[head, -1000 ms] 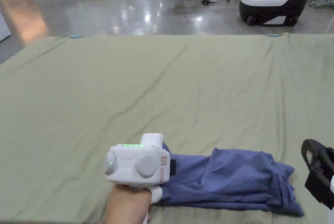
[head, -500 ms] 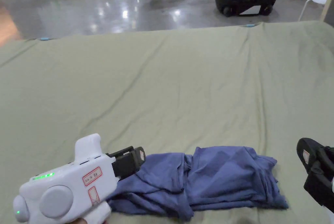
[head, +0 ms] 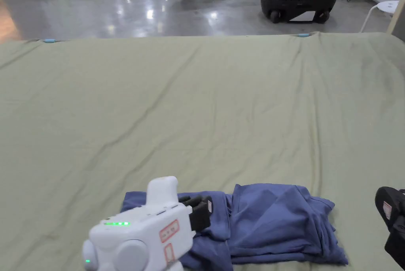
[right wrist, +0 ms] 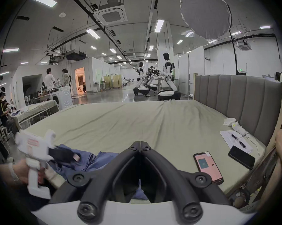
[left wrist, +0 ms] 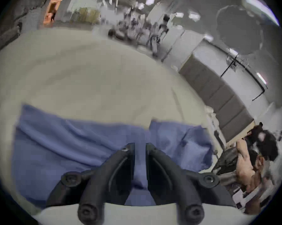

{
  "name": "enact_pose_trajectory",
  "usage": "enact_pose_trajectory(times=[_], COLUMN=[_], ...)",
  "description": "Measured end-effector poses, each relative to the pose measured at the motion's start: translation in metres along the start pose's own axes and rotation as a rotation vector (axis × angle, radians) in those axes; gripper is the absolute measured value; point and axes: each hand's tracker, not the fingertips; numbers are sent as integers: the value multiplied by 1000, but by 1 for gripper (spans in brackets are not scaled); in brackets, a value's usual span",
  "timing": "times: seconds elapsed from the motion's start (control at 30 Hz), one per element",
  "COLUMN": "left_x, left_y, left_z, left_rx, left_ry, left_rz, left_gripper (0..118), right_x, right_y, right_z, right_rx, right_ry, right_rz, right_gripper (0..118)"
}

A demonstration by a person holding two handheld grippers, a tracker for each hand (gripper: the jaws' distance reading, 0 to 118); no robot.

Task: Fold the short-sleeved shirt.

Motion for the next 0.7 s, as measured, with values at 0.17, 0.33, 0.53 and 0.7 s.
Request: enact_pose_trajectory(times=[0.17, 0.33, 0.53, 0.7], left_x=[-56, -136, -198, -191], left_y=[45, 57, 17, 2], left_z=[52, 78, 43, 13], left_rx=[-66, -149, -302, -245], left_ry=[-87, -120, -260, -464], left_rz=[174, 417, 703, 803], left_gripper=[16, 118, 118, 117], right_x=[-5, -17, -25, -25], right_y=[-2, -3, 7, 22], right_z=[-10, -11, -19, -17], right_rx=[-21, -20, -35, -22], right_ry=[30, 50, 44, 1], right_rz=[-28, -49, -36, -17], right_gripper=[4, 5, 5, 5])
